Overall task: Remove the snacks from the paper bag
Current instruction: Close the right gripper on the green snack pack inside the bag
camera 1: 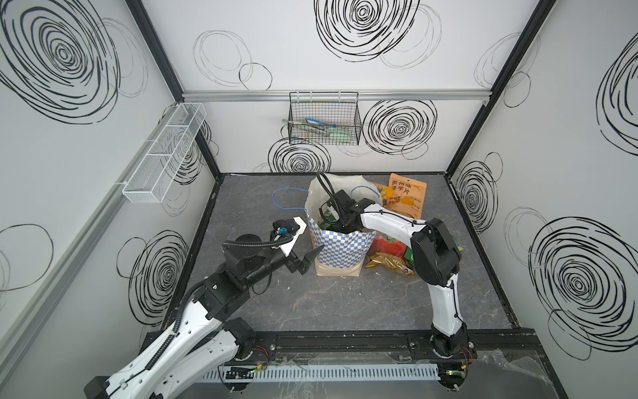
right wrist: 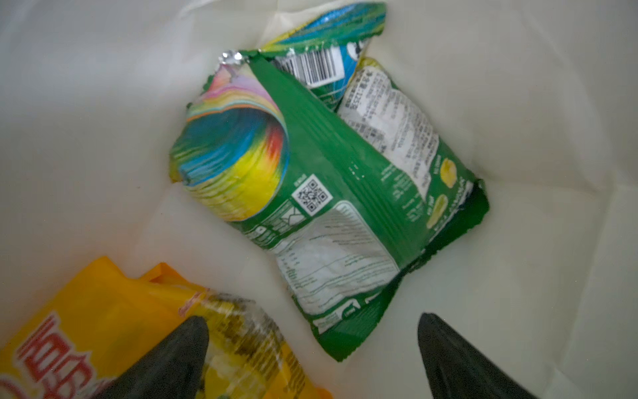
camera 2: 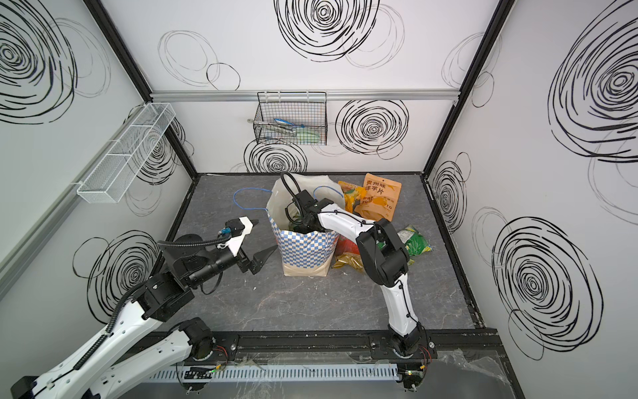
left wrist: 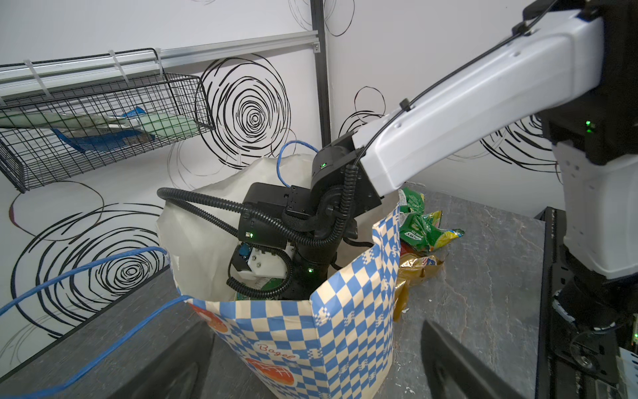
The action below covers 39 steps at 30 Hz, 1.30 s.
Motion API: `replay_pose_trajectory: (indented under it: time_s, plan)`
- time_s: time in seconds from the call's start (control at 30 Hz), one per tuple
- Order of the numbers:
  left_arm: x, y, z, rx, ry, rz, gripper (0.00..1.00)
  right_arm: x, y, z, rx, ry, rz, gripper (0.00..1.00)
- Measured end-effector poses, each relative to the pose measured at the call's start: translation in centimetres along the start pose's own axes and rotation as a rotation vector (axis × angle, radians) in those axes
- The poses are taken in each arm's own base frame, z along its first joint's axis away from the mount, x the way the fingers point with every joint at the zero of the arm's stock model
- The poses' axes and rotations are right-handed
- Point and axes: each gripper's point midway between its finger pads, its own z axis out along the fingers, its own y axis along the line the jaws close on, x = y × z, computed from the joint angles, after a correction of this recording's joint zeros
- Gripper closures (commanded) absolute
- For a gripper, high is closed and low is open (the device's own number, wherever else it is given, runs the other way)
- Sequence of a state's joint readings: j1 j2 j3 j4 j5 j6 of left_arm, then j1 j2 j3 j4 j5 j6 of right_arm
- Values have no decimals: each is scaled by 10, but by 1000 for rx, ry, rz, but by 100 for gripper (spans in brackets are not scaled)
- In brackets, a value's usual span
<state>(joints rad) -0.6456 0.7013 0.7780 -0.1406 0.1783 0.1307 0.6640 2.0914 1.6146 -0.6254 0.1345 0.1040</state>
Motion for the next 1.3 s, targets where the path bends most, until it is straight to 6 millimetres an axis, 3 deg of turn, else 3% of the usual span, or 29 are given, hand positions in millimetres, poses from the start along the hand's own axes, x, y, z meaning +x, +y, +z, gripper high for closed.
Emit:
replay_pose_trajectory:
  time_s: [0.17, 0.5, 0.73, 0.93, 1.3]
  plan:
    - [0, 0, 0, -1, 2, 0, 4, 9, 6, 26, -20, 20, 26, 5]
    - [2, 0, 2, 0, 7, -1, 4, 8, 14, 36, -61, -2, 61, 22]
    - [3, 0, 3, 1, 12, -2, 4, 6, 19, 37, -93, -13, 65, 73]
    - [3, 0, 3, 1, 12, -2, 4, 3, 20, 35, -106, -19, 71, 100]
    - [3, 1, 3, -2, 12, -3, 4, 1, 20, 22, -125, -21, 87, 100]
